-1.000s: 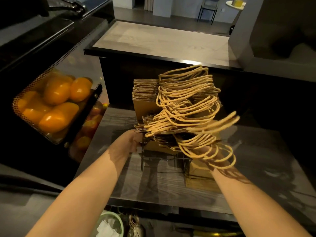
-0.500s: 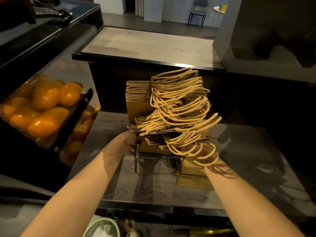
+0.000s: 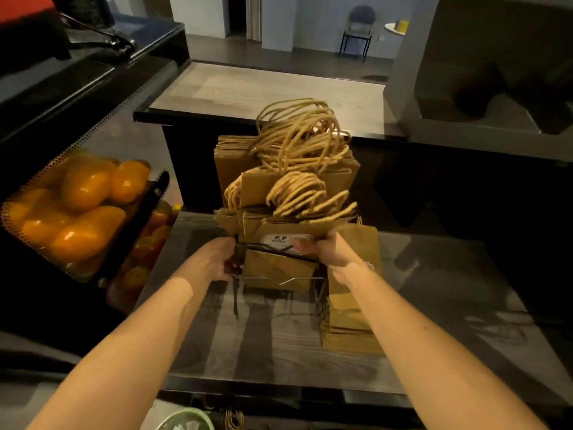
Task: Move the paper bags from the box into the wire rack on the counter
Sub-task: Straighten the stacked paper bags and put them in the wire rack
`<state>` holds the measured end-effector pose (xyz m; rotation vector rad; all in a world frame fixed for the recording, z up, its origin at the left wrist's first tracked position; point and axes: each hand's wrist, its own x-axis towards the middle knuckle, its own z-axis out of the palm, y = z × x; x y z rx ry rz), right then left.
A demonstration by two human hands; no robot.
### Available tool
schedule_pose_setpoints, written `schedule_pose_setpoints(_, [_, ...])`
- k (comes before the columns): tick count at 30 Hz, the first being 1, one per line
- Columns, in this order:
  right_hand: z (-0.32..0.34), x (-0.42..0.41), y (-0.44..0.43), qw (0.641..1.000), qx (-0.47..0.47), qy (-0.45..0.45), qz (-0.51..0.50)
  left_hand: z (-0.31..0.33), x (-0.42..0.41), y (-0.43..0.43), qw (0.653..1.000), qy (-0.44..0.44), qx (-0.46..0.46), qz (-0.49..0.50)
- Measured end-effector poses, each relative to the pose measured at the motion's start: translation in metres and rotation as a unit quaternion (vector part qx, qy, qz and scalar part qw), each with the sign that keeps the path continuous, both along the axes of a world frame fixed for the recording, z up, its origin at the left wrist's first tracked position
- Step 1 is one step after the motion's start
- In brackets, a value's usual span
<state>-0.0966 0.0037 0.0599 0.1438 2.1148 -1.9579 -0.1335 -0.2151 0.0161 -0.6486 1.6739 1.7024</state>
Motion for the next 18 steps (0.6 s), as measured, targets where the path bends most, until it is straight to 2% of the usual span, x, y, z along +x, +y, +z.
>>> schedule_pose_setpoints(3, [0.004, -0.008, -0.007, 1.0, 0.003, -0.017, -0.022, 0.011, -0.006, 0.002, 0.999, 0.007, -0.042, 0.013])
schedule_pose_setpoints(8, [0.007, -0.011, -0.005, 1.0, 0.004, -0.017, -0.02, 0.019, -0.011, 0.002, 0.995, 0.0, -0.089, -0.033])
schedule_pose_setpoints(13, [0.006, -0.012, -0.004, 1.0, -0.016, -0.006, -0.012, 0.014, -0.014, 0.001, 0.996, 0.012, -0.085, -0.028])
schedule_pose_setpoints(18, [0.005, -0.015, -0.002, 1.0, 0.0, -0.001, -0.009, 0.016, -0.013, 0.006, 0.99, 0.029, -0.132, -0.045])
